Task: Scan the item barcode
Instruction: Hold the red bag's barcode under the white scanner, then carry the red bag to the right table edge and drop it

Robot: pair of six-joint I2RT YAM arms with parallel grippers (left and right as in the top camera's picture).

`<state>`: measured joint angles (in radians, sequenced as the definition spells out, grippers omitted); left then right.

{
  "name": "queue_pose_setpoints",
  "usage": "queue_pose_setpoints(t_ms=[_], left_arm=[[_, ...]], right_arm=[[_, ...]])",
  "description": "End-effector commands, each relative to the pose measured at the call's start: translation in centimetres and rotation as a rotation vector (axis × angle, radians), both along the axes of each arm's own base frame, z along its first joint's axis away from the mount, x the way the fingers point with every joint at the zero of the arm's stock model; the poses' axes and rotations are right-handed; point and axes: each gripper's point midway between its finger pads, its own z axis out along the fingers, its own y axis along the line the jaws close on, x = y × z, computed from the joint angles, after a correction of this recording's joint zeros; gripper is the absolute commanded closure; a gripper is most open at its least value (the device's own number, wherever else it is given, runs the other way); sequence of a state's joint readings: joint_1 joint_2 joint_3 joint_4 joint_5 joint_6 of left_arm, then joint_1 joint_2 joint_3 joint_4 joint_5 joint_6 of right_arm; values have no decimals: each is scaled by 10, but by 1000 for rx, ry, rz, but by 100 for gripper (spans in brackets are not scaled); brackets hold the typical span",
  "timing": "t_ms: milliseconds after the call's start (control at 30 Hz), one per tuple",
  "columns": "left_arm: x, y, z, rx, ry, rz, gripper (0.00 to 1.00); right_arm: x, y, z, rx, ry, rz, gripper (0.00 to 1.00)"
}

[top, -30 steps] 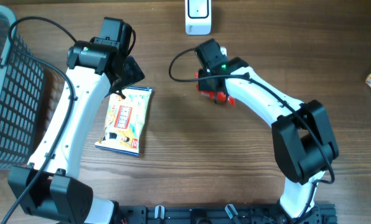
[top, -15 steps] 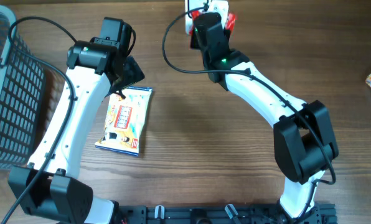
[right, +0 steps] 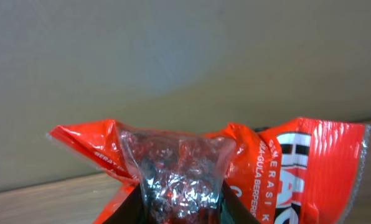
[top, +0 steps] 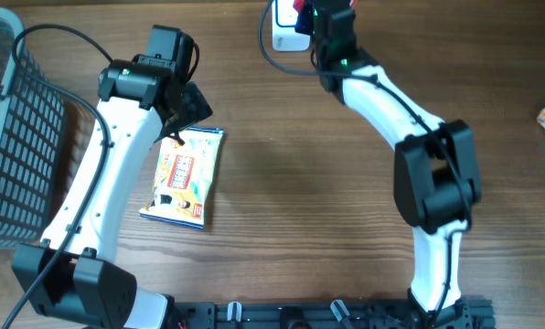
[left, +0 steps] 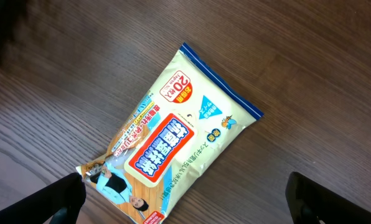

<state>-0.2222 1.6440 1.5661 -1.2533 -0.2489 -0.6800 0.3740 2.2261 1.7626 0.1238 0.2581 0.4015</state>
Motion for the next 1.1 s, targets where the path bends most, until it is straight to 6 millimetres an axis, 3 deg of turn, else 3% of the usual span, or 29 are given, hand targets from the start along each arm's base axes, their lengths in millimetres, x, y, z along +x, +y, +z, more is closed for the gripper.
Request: queue_pose_setpoints(t_ms=[0, 100, 167, 333, 433, 567, 633, 733, 767, 900, 1067], left_arm=[[1, 0, -1, -2, -1, 17, 0], [1, 0, -1, -2, -1, 17, 0], [1, 0, -1, -2, -1, 17, 0], [1, 0, -1, -2, -1, 17, 0], [1, 0, -1, -2, -1, 17, 0], [1, 0, -1, -2, 0, 17, 0], [1, 0, -1, -2, -1, 17, 0], [1, 0, -1, -2, -1, 17, 0], [1, 0, -1, -2, -1, 17, 0], [1, 0, -1, -2, 0, 17, 0], [1, 0, -1, -2, 0, 17, 0]], right_arm=[[23, 28, 19, 7, -32, 111, 96], [27, 32, -14, -70, 32, 113, 96], [27, 29, -24, -98, 52, 96, 96], [26, 26, -29, -147, 63, 99, 96], [27, 6, -27, -191, 67, -6, 96], [19, -55, 9, -255, 81, -206, 96], [4, -98, 21, -226, 159, -289, 96], [-28, -192, 5, -131, 341, -510, 96], [-36, -211, -2, -114, 383, -557, 96], [-96, -331, -39, -46, 610, -820, 96], [-148, -430, -51, 33, 716, -990, 96]])
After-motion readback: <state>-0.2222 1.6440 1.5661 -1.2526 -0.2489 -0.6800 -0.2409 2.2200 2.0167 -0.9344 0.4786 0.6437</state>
